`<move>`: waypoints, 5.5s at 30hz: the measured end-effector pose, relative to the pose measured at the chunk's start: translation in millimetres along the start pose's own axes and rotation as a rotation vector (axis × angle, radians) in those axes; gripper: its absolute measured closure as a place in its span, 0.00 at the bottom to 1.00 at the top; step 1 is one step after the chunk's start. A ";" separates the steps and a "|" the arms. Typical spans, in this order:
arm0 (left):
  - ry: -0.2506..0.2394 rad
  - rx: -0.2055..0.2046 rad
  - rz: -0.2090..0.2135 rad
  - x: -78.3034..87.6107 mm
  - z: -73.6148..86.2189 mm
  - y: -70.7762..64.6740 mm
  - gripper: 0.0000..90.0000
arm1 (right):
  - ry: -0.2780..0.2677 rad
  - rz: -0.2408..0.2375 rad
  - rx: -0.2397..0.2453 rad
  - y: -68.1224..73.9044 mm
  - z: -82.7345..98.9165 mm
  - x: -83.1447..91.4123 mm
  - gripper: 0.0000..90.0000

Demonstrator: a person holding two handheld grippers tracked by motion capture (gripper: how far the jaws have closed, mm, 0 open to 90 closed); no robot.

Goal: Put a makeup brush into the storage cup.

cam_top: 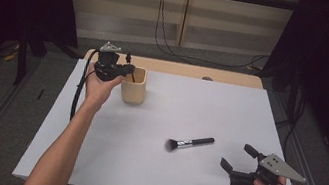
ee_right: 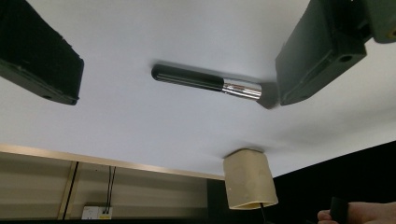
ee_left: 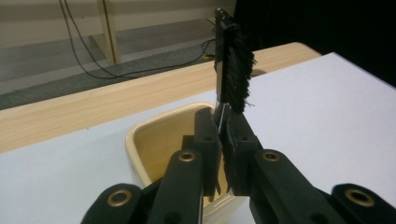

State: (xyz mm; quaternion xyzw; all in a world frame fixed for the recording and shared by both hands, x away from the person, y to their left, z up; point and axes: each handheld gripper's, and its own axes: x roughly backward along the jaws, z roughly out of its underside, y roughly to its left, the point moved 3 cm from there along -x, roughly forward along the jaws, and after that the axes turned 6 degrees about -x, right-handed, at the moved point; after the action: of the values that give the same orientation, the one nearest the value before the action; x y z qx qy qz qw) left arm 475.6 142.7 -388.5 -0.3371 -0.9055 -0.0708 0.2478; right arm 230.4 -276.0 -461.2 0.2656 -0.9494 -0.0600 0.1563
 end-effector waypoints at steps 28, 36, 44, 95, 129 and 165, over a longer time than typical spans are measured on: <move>-0.015 0.009 -0.069 2.8 10.9 3.4 0.23 | 0.005 -0.017 -0.015 0.8 -0.1 -1.3 0.00; -0.075 0.049 -0.059 8.3 11.2 2.2 0.07 | 0.004 -0.018 -0.010 0.9 -0.2 -0.7 0.00; -0.117 0.030 -0.030 19.7 13.9 -1.9 0.02 | 0.000 -0.016 -0.012 0.3 -0.6 -0.7 0.00; -0.240 -0.069 -0.121 97.0 67.0 -23.5 0.02 | 0.008 -0.007 0.000 0.4 -0.3 -1.3 0.00; -0.224 -0.050 -0.165 157.6 143.9 -55.4 0.04 | 0.015 -0.007 0.010 3.7 -0.8 -4.8 0.00; -0.246 -0.013 -0.114 175.6 170.3 -57.4 0.04 | -0.030 -0.020 0.019 7.2 -20.8 -1.1 0.00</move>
State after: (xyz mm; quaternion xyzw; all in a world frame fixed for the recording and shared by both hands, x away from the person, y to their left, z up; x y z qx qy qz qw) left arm 256.2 250.2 -446.7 -0.2931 -0.9462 -0.0489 0.1283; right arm 234.6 -270.0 -440.4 0.2755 -0.9495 -0.0568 0.1388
